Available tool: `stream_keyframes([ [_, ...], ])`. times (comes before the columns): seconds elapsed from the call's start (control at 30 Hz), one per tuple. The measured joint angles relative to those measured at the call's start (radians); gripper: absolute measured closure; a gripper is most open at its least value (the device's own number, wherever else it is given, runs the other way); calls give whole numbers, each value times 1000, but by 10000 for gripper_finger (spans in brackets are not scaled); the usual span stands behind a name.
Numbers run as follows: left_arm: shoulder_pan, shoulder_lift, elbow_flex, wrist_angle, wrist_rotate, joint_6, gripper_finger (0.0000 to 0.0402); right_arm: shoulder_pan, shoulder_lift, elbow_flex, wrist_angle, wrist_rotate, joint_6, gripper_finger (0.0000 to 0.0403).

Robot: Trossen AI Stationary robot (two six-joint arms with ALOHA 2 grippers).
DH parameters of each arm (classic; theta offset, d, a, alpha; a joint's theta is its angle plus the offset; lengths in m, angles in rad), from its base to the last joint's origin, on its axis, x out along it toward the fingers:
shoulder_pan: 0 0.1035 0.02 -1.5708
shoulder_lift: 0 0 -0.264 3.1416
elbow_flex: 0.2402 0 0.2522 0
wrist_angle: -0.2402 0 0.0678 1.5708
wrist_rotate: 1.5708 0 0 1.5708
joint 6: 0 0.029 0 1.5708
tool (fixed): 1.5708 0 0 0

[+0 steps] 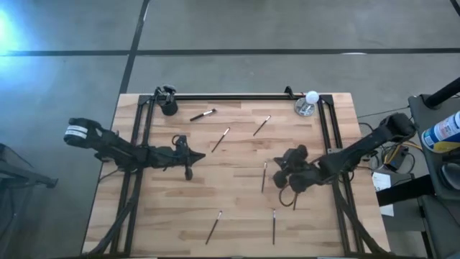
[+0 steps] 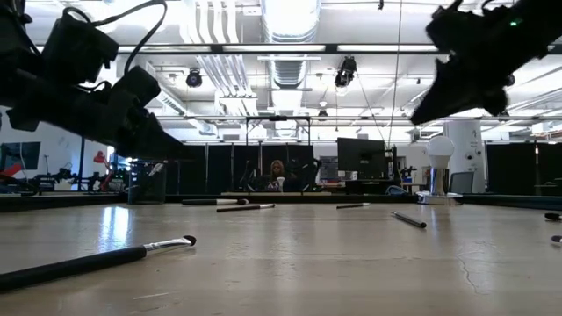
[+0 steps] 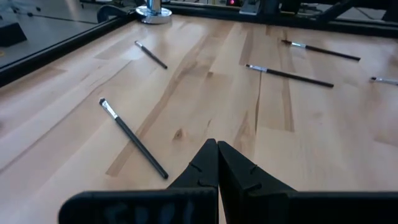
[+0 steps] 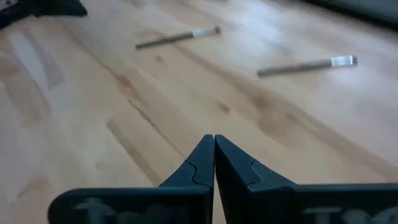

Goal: Pick & Place Makeup Supplies
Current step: Put the makeup brush into the makeup holder

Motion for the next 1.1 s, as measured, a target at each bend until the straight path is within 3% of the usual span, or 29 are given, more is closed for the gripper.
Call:
stream_keyframes([
  [0.13, 0, 10, 0, 0, 0, -1, 401, 14, -14, -16, -53, -26, 100, 394],
  [0.33, 0, 22, 0, -1, 0, -15, 402, -14, 99, -19, -25, -27, 180, 390],
  [0.57, 0, 24, 0, -1, 0, -24, 402, -95, 250, -18, 101, -100, 188, 338],
  [0.8, 0, 24, 0, -2, 0, -27, 402, -166, 339, 17, 105, -197, 195, 278],
  [1.1, 0, 23, 0, -2, 0, -32, 402, -183, 415, 93, 105, -270, 144, 274],
])
